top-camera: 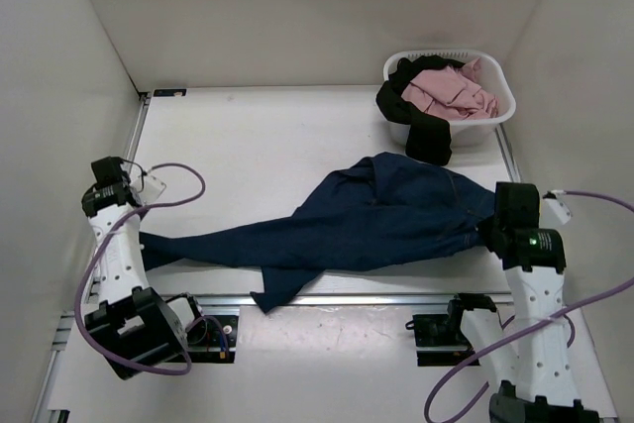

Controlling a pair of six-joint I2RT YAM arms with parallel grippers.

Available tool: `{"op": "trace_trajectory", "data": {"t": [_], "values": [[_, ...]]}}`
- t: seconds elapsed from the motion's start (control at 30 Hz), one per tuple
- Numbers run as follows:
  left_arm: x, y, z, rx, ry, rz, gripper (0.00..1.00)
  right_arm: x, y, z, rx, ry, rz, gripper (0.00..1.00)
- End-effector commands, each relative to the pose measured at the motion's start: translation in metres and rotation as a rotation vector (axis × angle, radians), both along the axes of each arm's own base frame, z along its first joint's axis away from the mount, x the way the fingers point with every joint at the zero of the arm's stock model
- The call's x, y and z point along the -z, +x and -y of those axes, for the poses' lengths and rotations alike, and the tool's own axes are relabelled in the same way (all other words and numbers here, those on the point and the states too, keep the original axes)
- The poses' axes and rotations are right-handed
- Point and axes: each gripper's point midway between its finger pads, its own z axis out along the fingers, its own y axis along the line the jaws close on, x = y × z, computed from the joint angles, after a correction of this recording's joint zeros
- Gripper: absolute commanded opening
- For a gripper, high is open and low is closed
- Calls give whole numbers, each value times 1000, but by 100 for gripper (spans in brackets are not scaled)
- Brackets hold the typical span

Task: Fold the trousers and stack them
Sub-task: Flatten the trousers out

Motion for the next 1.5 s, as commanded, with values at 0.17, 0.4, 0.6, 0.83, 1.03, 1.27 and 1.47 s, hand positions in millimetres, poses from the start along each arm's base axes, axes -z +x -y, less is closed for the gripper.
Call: {"op": "trace_trajectory", "data": {"t": [0.17, 0.4, 0.6, 0.83, 1.03, 1.27, 1.47], "values": [[14, -43, 8, -15, 9, -105, 14, 25, -31, 25, 157, -86, -65, 0], [-95, 35, -14, -64, 71, 300, 14, 2, -36, 48, 203, -218, -84, 0], [-209, 79, 38, 179, -130, 609, 14, 0, -47, 60, 201, -307, -149, 88], [-196, 50, 129, 531, -389, 608, 14, -52, 95, -38, -487, -128, 162, 99], [-174, 43, 134, 511, -420, 571, 14, -64, 165, -199, -958, -160, 92, 99], [-167, 39, 130, 473, -417, 555, 14, 33, 209, -304, -1092, 12, -129, 99], [-154, 36, 121, 423, -401, 515, 14, 113, 193, -342, -1082, 108, -347, 99]]}}
